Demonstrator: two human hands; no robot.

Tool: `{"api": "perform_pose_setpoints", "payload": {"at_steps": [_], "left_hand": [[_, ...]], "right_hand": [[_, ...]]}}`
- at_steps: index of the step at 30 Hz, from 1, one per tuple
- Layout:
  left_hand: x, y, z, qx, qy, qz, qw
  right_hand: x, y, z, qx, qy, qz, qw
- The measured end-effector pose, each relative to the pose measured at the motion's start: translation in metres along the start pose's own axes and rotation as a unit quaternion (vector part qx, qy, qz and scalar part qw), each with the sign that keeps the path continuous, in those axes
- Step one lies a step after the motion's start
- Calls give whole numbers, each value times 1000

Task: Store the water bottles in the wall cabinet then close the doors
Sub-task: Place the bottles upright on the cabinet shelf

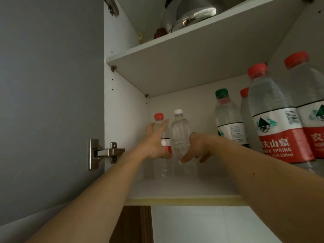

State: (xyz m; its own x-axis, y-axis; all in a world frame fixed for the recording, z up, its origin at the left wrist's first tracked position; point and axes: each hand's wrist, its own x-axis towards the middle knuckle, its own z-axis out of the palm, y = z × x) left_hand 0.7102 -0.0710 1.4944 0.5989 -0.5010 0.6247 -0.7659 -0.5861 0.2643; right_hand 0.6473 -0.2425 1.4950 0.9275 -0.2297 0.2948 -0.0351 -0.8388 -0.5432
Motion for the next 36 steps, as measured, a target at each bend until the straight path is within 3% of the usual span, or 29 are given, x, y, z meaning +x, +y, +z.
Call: {"api": "perform_pose_setpoints", "payload": {"at_steps": [5, 9, 17, 26, 36], "left_hand": [[25, 5, -17, 124, -47, -32, 991], [42, -4, -17, 284, -29, -39, 958], [61, -23, -6, 420, 12, -8, 908], [61, -27, 11, 486, 35, -6, 873], [47, -34, 21, 456, 95, 9, 885]], "right_hand": [[4, 2, 0, -30, -1, -7, 1000], [6, 3, 2, -24, -1, -7, 1000], [6, 3, 0, -7, -6, 0, 1000], [7, 5, 0, 24, -13, 7, 1000], [2, 2, 9, 36, 4, 15, 999]]}}
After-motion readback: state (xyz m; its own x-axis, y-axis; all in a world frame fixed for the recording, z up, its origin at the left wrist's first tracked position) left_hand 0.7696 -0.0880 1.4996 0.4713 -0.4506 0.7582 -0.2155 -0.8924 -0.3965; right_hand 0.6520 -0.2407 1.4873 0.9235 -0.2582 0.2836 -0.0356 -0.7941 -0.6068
